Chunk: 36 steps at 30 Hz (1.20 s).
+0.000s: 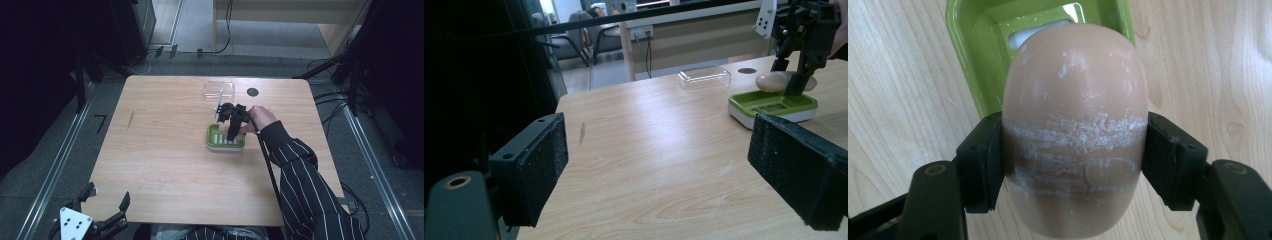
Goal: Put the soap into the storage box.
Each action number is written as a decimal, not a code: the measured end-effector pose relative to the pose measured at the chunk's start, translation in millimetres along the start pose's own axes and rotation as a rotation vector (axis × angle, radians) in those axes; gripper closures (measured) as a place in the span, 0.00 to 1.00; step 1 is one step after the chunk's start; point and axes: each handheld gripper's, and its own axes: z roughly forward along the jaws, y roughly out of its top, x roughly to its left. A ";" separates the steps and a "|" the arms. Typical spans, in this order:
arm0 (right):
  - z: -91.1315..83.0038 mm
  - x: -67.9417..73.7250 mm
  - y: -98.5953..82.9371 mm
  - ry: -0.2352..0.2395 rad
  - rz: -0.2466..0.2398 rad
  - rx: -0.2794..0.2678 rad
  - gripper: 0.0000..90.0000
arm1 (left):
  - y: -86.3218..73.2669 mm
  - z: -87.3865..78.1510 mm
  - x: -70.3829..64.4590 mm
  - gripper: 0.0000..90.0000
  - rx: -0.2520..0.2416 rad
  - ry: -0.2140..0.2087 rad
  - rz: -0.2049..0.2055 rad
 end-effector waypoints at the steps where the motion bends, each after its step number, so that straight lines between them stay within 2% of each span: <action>1: 1.3 0.3 1.0 0.003 0.001 0.002 0.38 | 0.0 0.0 0.0 0.11 0.000 0.000 -0.001; 9: 12.7 0.9 6.8 0.010 -0.028 0.007 0.38 | -0.2 -0.1 0.3 0.11 0.000 -0.001 -0.002; 14: 21.7 2.1 10.0 0.007 -0.028 0.015 0.38 | -0.3 0.0 0.3 0.11 -0.002 0.001 -0.003; 20: 26.0 2.3 10.8 0.017 -0.028 0.013 0.38 | -0.2 -0.1 0.3 0.11 0.000 0.000 -0.001; 25: 30.7 3.0 10.8 0.009 -0.044 0.022 0.38 | -0.1 -0.2 0.2 0.11 0.001 -0.001 0.000; 31: 32.3 3.1 8.9 0.011 -0.059 0.007 0.38 | 0.3 1.2 -0.1 0.11 0.001 -0.005 0.001; 36: 32.4 2.6 7.5 0.014 -0.049 0.004 0.38 | 0.7 2.7 -0.4 0.11 0.003 -0.009 0.003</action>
